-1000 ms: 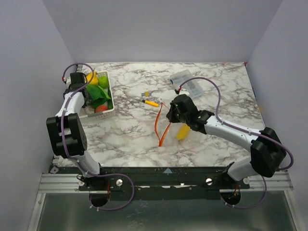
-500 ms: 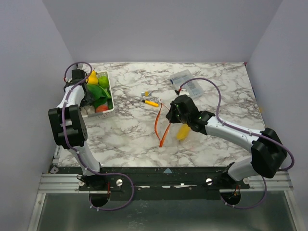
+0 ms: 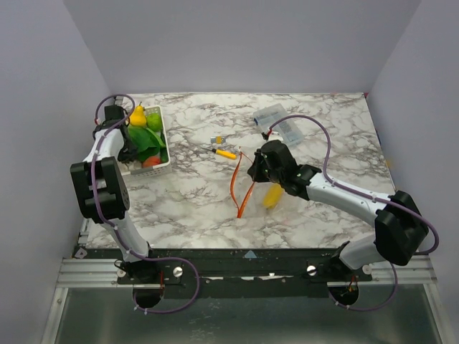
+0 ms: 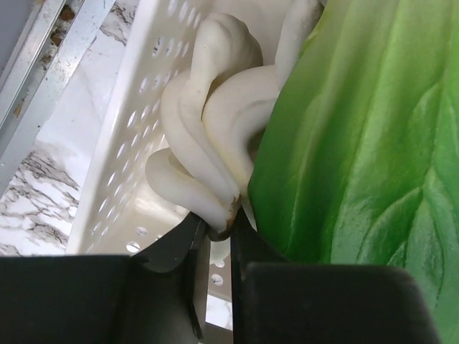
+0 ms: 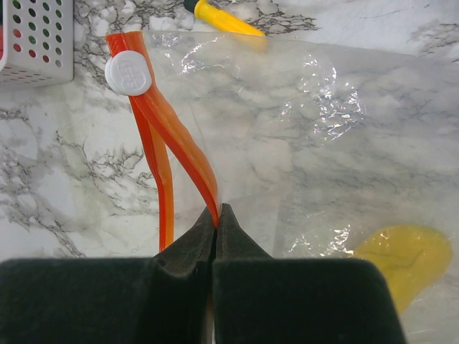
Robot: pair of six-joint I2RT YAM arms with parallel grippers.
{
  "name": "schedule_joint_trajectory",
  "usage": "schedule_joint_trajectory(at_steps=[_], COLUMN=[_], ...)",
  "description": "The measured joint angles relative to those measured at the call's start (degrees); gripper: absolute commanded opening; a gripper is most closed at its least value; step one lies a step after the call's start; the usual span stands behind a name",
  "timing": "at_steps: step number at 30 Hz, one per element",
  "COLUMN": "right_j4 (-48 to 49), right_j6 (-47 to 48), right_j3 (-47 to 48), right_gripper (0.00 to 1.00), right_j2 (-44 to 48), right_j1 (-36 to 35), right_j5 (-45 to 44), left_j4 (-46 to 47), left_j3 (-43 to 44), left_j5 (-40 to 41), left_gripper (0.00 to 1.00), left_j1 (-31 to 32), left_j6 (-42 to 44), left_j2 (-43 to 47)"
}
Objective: Place the food in the zip-top bag and seal the zipper
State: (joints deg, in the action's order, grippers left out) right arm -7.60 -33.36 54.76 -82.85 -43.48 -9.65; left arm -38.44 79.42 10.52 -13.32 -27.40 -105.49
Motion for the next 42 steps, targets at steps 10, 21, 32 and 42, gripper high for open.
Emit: schedule_joint_trajectory(at_steps=[10, 21, 32, 42], right_j4=[0.0, 0.0, -2.4, -4.1], right_j6=[0.0, 0.0, 0.1, 2.2], right_j3=[0.0, 0.0, 2.0, 2.5], right_gripper=[0.01, 0.01, 0.01, 0.01], right_j2=[0.3, 1.7, 1.7, 3.0], right_j1=[0.1, 0.1, 0.1, 0.1], right_j5=[0.2, 0.2, 0.4, 1.9], left_j4=[-0.5, -1.2, -3.6, -3.2], left_j3=[-6.1, -9.0, -9.4, -15.6], left_j5=[0.0, 0.7, -1.9, -19.1], left_gripper=[0.00, 0.00, 0.00, 0.00], left_j1=[-0.2, -0.2, 1.6, 25.5], left_j6=[0.2, 0.9, 3.7, 4.8], left_j2=[10.3, 22.4, 37.4, 53.0])
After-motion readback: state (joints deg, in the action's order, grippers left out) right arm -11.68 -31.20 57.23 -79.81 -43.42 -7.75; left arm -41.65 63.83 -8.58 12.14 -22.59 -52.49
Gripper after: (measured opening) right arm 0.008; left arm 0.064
